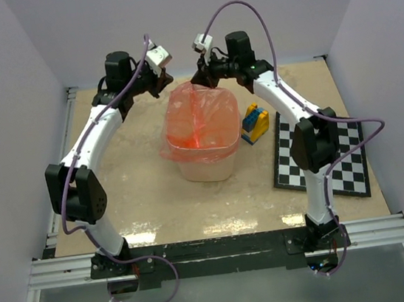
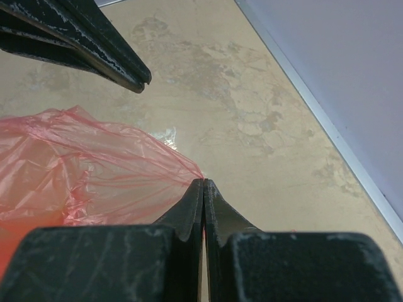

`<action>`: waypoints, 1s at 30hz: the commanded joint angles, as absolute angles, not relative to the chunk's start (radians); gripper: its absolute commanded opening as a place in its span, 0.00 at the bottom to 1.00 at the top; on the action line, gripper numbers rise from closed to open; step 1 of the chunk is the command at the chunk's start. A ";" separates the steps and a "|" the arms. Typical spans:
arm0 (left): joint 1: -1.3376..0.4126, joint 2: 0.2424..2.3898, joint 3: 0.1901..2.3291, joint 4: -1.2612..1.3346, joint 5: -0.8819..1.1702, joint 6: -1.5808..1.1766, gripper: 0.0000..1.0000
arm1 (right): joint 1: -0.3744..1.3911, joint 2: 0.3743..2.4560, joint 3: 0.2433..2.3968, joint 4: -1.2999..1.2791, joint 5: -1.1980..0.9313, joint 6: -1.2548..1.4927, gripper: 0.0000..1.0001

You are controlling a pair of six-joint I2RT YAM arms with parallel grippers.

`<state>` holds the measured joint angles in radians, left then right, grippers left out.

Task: Put the trash bags into the trash bin
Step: Adjust the trash bag in the trash bin.

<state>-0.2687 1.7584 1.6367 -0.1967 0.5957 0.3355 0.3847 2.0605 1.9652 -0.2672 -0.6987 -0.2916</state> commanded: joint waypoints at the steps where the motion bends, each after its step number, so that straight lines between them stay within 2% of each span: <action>1: -0.250 1.778 1.629 -0.192 0.637 0.333 0.00 | 0.382 2.071 2.003 -0.282 -0.713 -0.296 0.00; 4: -0.229 1.764 1.592 -0.169 0.646 0.287 0.00 | 0.382 2.095 2.008 -0.304 -0.730 -0.288 0.00; 12: -0.124 1.597 1.387 -0.037 0.828 0.141 0.29 | 0.382 2.123 1.987 -0.330 -0.762 -0.250 0.02; 14: -0.123 1.562 1.330 -0.020 0.836 0.150 0.31 | 0.382 2.125 1.988 -0.333 -0.756 -0.244 0.09; 18: -0.123 1.525 1.232 0.044 0.844 0.095 0.33 | 0.382 2.152 2.046 -0.400 -0.717 -0.247 0.28; 22: -0.123 1.471 1.112 0.155 0.810 0.026 0.35 | 0.374 2.184 2.063 -0.457 -0.666 -0.256 0.36; 30: -0.123 1.388 0.933 0.227 0.752 -0.058 0.36 | 0.321 2.178 2.097 -0.350 -0.657 -0.107 0.59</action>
